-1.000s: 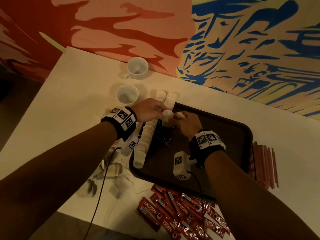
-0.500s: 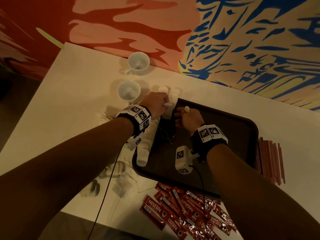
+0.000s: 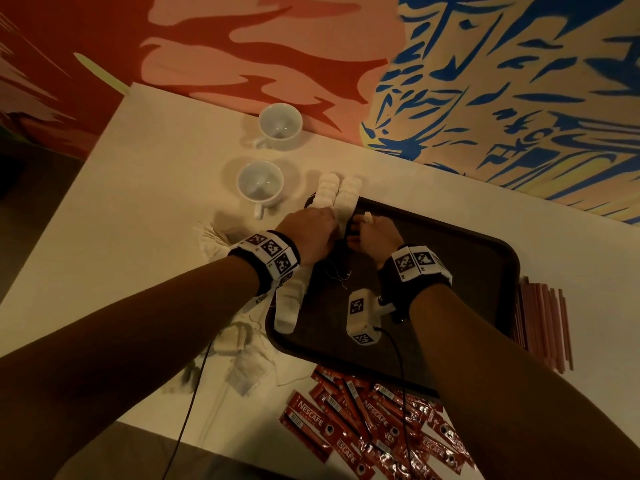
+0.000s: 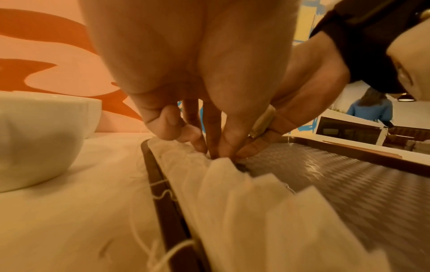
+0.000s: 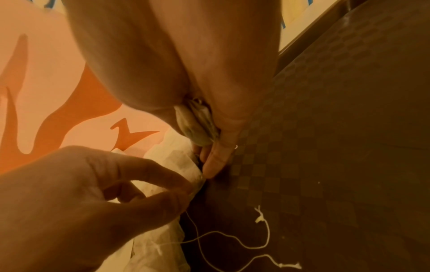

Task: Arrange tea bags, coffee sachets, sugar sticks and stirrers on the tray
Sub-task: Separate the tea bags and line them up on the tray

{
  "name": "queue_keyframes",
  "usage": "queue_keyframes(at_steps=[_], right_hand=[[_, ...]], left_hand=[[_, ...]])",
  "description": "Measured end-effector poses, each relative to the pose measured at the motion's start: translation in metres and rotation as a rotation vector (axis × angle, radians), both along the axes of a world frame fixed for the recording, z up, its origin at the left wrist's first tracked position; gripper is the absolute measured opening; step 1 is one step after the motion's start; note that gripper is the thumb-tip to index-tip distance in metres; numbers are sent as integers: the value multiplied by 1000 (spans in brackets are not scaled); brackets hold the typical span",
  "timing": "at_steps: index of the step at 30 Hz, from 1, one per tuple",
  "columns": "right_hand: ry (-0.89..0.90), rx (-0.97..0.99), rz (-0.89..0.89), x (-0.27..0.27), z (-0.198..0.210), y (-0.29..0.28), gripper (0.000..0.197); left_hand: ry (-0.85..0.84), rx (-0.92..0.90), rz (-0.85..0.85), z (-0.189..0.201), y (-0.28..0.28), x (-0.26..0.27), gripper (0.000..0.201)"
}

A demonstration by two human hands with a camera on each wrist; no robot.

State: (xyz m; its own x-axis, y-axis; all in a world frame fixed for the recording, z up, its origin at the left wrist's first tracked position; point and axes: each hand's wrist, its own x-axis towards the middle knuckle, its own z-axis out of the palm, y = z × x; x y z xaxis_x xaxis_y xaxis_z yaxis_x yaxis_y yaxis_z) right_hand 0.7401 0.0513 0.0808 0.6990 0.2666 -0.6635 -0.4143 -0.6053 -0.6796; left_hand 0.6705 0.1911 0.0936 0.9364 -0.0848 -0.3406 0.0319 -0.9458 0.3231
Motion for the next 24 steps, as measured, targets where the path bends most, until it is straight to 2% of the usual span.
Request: queue_keyframes(at_steps=[8, 14, 19, 24], right_hand=[[42, 39, -28, 1, 3, 2, 35], [19, 49, -22, 6, 2, 3, 35], [42, 53, 0, 9, 1, 4, 36], [41, 53, -2, 10, 1, 4, 35]], left_hand=[[-110, 32, 53, -5, 2, 7, 12], [-95, 47, 38, -6, 0, 8, 26], [-105, 72, 23, -7, -1, 9, 18], [-110, 99, -2, -8, -4, 11, 19]])
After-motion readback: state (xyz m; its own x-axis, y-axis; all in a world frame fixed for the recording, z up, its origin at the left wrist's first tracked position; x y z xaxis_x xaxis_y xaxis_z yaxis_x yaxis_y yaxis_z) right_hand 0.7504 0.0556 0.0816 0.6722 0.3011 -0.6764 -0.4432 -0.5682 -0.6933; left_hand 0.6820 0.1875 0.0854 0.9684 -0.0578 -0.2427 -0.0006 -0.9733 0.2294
